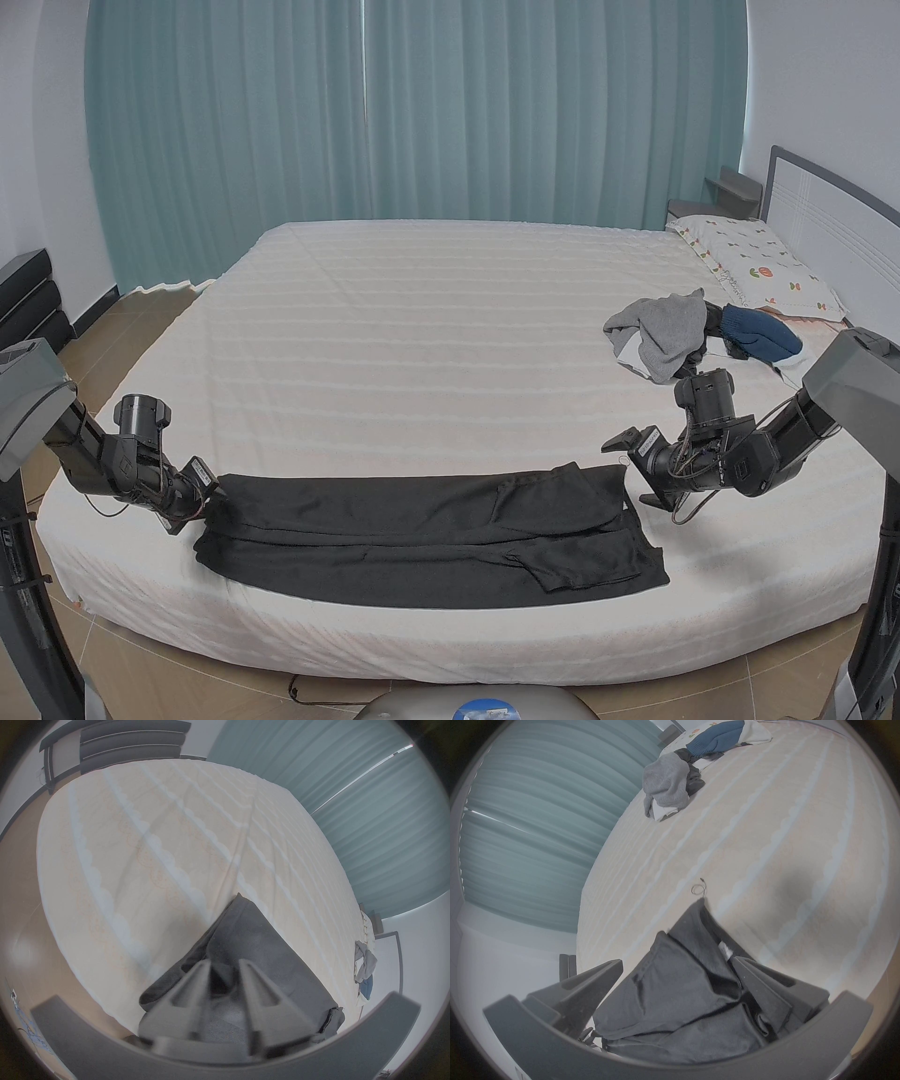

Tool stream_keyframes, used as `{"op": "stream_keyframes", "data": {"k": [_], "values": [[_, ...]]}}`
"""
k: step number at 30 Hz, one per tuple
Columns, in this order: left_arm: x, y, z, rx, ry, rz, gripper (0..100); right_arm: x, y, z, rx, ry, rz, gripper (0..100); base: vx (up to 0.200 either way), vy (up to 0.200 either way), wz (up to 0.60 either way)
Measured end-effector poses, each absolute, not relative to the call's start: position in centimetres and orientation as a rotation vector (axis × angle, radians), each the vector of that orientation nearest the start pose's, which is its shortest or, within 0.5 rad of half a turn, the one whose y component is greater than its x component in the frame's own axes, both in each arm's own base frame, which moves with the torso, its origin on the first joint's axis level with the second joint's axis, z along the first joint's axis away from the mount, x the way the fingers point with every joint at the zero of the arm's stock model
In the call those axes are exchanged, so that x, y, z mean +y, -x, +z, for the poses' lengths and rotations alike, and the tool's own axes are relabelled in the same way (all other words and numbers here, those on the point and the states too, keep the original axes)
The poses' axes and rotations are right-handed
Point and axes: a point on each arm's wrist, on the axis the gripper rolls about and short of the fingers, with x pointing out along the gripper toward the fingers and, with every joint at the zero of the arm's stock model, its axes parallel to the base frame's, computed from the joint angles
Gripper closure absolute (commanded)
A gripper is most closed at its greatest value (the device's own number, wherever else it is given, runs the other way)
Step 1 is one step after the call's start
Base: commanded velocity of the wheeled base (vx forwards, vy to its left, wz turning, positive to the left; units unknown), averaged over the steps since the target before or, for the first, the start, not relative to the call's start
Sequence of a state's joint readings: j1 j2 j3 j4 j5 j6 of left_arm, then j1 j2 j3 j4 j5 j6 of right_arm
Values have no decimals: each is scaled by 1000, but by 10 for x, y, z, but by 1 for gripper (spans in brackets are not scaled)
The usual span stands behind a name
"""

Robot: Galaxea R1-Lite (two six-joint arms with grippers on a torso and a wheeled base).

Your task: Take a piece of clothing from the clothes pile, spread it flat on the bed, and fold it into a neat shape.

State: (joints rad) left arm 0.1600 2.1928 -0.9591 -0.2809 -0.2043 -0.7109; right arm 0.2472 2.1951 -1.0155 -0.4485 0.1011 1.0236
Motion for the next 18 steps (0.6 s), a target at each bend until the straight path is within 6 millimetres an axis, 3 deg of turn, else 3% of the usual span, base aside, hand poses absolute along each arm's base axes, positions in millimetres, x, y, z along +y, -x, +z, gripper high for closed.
{"op": "stream_keyframes", "data": {"k": [7, 18], "values": [[54, -359, 29, 885, 811, 321, 100, 114, -363, 40, 894, -937, -126, 0, 0, 0, 0], [54, -367, 51, 780, 871, 323, 100, 134, -362, 33, 921, -932, -117, 0, 0, 0, 0]]}}
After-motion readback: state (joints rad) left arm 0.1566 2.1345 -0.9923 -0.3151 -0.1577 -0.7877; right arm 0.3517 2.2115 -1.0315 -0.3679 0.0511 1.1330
